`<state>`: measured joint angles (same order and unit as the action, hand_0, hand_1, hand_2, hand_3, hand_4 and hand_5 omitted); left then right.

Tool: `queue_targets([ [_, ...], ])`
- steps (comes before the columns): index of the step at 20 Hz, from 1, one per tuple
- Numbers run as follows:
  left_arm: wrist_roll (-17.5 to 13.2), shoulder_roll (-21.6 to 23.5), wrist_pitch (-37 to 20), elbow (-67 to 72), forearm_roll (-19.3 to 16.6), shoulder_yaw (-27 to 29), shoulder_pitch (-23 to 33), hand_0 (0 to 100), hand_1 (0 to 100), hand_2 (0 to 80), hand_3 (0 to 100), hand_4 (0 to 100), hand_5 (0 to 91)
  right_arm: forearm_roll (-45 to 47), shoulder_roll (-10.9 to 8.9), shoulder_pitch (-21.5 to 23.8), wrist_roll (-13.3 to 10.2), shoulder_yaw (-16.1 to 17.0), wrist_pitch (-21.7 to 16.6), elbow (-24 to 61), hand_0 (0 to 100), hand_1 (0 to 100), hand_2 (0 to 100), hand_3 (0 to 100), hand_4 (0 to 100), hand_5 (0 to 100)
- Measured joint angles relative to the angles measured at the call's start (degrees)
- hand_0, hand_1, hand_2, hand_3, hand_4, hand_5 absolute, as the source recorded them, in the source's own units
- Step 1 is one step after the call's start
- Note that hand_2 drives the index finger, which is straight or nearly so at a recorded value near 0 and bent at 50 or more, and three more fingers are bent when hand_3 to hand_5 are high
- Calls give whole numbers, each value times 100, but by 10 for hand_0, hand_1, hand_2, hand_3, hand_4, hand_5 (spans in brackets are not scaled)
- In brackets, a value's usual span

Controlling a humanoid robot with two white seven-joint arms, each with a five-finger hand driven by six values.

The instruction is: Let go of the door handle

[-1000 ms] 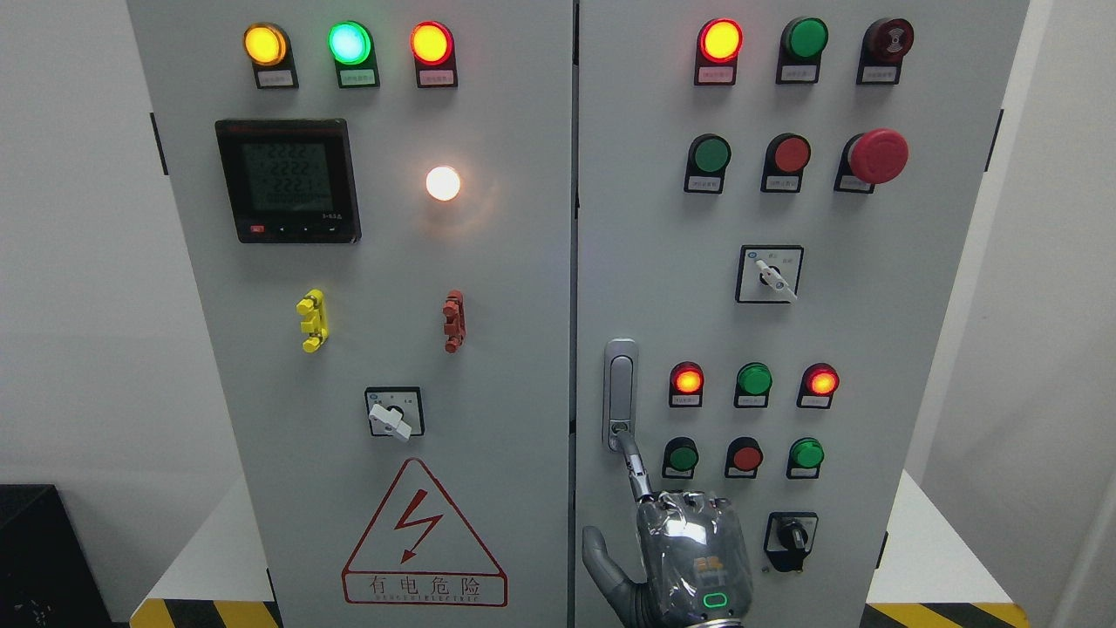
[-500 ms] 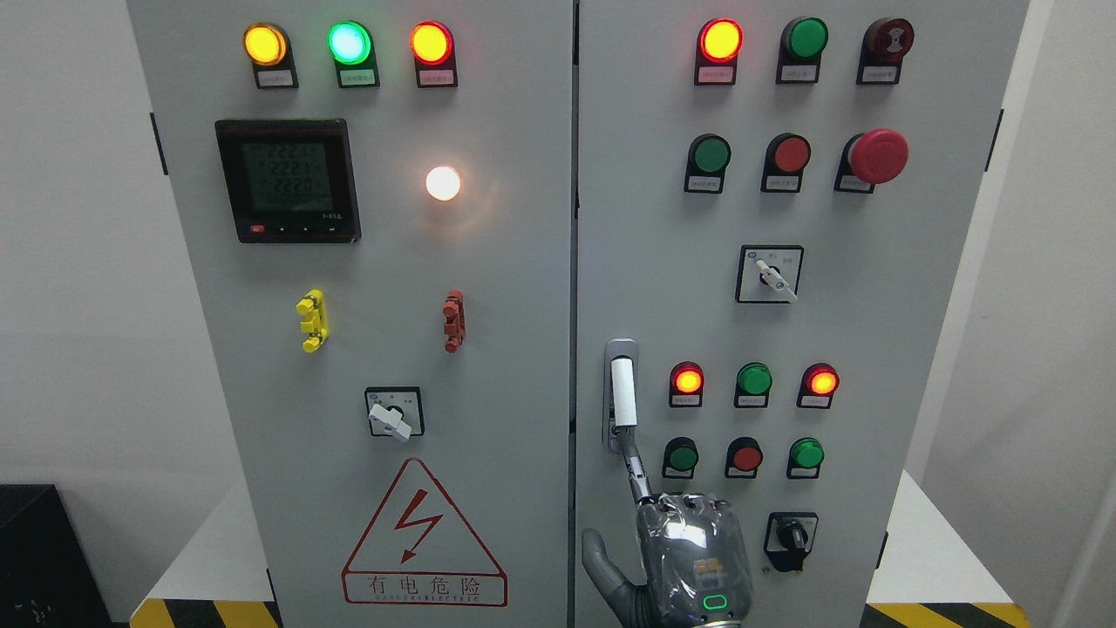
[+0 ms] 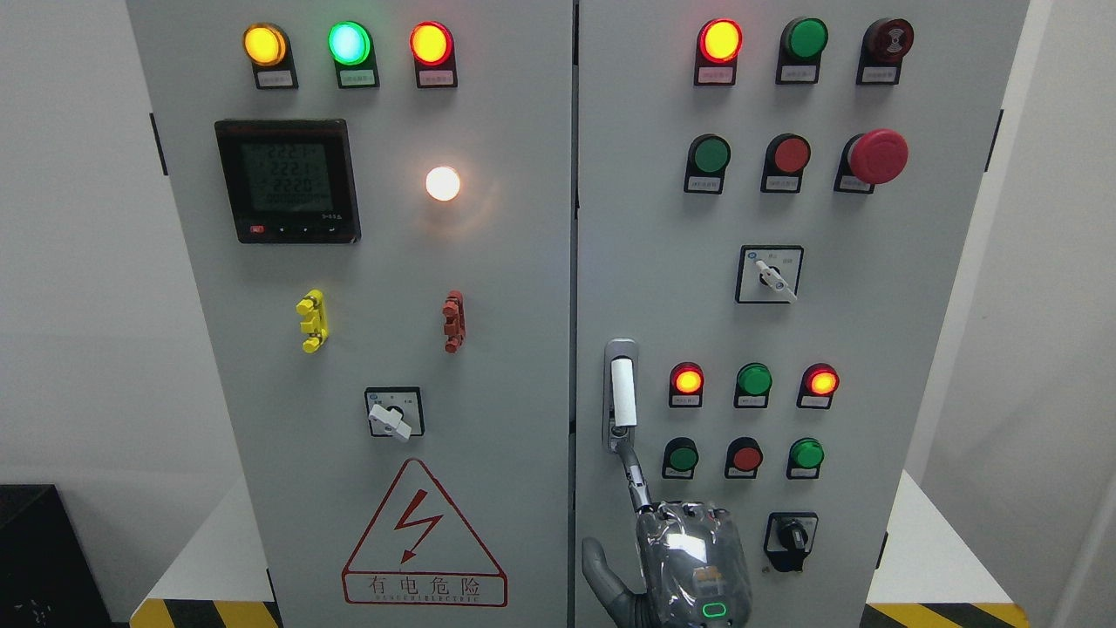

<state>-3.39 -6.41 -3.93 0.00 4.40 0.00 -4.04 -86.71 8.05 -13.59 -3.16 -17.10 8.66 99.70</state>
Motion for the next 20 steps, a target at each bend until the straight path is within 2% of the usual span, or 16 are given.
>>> queue_targets([
  [20,0,0,-1,0,0,0,0,0,0,25,85,12,0,-7,-9,-18,-36,-33,-26,133,423,241,0,1000,977,987],
])
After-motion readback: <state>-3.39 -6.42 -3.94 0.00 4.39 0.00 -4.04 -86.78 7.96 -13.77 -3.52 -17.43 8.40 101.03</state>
